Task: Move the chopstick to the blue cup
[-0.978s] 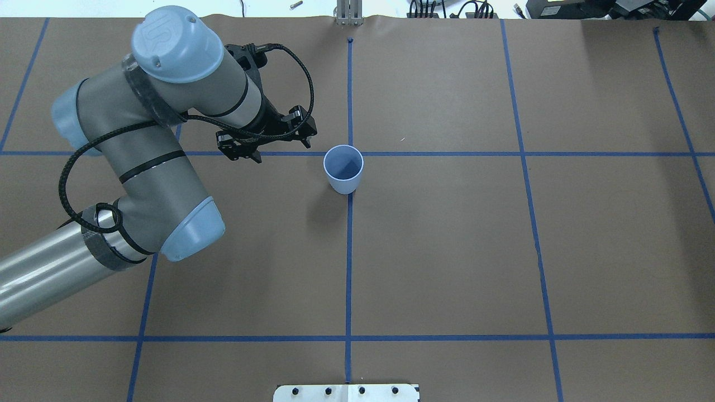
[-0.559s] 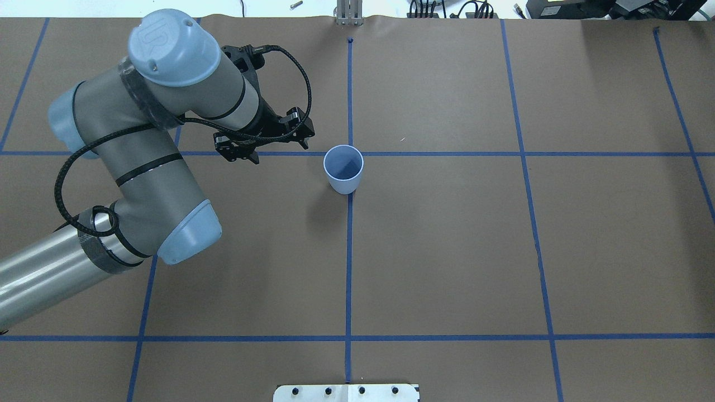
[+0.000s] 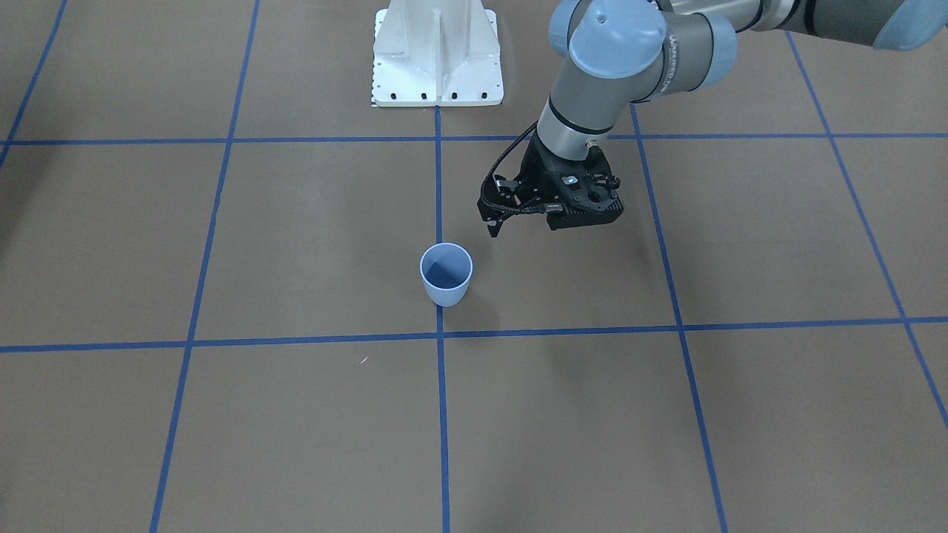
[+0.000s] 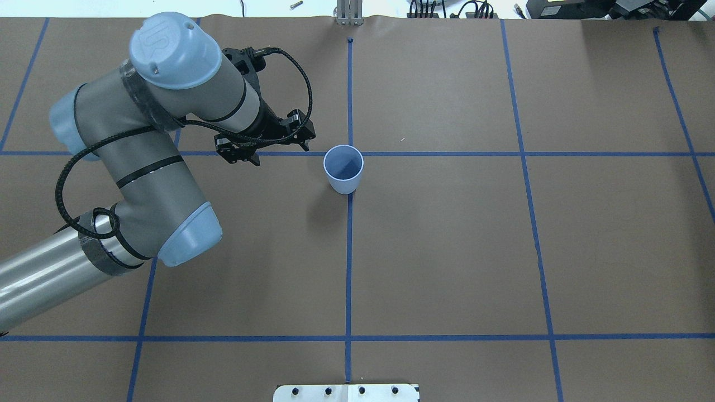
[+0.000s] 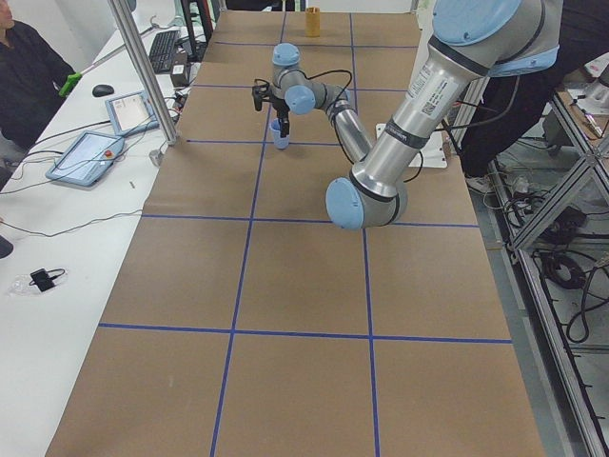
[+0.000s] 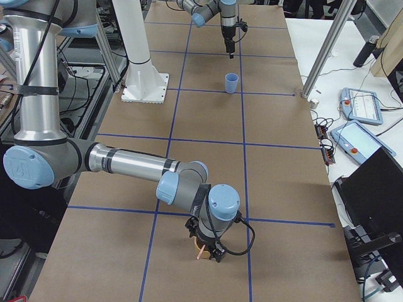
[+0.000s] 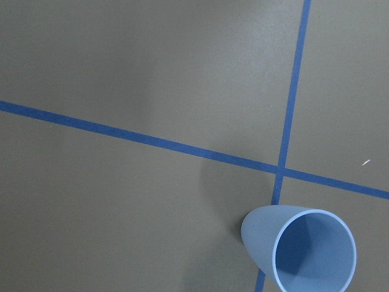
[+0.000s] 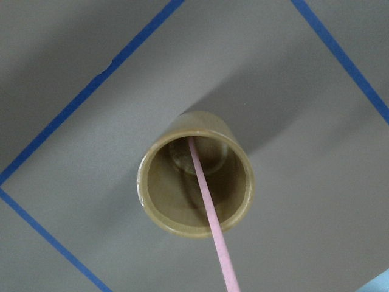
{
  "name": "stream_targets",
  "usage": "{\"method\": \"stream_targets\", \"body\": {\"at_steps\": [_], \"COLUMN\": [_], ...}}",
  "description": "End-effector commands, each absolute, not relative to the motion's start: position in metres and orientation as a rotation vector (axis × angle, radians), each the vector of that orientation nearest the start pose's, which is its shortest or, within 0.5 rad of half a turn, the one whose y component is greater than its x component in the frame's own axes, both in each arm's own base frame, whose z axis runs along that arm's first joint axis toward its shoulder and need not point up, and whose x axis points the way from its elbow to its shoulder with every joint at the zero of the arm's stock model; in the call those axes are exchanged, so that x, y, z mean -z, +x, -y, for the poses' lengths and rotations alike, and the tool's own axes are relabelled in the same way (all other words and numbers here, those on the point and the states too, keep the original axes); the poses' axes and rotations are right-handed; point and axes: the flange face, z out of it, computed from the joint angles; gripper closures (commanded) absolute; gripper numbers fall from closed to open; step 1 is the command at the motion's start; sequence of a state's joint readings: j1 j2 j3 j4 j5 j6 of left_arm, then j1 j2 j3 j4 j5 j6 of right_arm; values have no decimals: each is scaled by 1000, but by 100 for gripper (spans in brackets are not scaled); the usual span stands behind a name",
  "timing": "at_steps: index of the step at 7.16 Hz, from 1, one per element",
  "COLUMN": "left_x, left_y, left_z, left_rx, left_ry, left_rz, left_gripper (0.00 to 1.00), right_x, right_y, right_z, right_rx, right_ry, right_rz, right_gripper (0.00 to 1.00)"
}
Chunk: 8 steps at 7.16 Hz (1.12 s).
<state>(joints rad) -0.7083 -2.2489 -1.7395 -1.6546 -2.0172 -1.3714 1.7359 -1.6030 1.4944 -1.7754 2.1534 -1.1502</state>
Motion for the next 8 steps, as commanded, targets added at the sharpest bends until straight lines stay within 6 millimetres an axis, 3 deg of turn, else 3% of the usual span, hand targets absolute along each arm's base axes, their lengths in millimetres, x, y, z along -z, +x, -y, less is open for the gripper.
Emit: {"method": "stream_targets", "body": {"at_steps": [1, 3, 6, 8], "left_x": [-172, -172, -169, -166], "left_y": [441, 441, 440, 437], "left_z": [496, 496, 495, 492], "left_rx": [255, 255, 251, 248], "left_ry": [31, 32, 37, 41], "left_rz": [-1009, -1010, -1016, -1024], "left_gripper": [2, 2, 2, 2], "right_x": [-760, -761, -767, -772], "right_y": [152, 151, 150, 150], "right_z": [423, 432, 428, 425], "right_rx": [858, 877, 877, 874], "right_ry": [59, 15, -4, -14], "right_rz": [655, 612, 613, 615], "right_gripper": [1, 8, 49, 64]}}
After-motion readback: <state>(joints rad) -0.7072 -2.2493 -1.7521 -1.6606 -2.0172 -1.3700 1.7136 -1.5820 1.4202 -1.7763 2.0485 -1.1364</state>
